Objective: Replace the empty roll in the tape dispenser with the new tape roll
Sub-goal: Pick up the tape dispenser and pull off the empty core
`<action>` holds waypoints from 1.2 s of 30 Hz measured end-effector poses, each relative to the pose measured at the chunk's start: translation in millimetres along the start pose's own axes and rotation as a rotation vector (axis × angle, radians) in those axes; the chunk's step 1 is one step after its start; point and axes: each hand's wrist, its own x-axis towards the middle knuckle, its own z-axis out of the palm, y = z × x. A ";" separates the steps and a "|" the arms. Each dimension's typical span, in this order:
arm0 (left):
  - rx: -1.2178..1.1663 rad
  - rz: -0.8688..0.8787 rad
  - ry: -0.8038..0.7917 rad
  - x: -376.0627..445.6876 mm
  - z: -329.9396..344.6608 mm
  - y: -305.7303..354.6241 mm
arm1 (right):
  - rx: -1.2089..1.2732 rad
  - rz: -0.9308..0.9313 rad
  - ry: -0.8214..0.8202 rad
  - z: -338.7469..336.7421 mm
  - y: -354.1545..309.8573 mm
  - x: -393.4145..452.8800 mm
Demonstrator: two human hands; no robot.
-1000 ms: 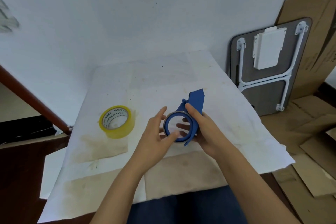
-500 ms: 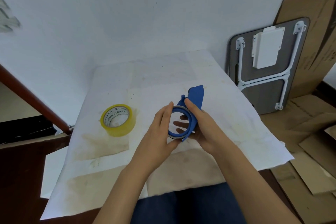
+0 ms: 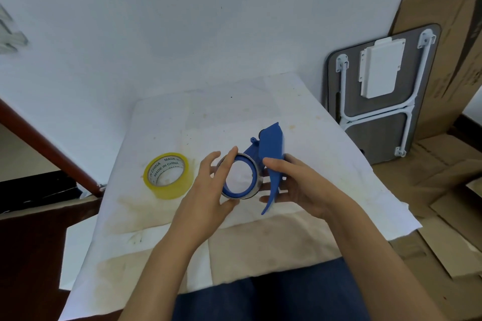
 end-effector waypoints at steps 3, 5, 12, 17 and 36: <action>-0.003 -0.015 0.039 -0.5 5.0 -1.1 | -0.004 -0.028 0.012 1.1 2.7 1.4; -0.059 -0.023 0.039 -0.7 8.4 1.3 | 0.010 -0.034 0.017 3.5 3.9 1.9; -0.173 -0.109 0.038 3.3 10.7 11.5 | 0.002 -0.043 0.022 6.9 8.0 2.3; -0.340 -0.270 0.074 8.2 12.6 20.1 | 0.027 -0.069 0.067 9.9 7.9 3.8; -0.350 -0.277 0.341 2.9 -6.4 12.0 | 0.148 -0.388 0.612 6.0 10.5 7.3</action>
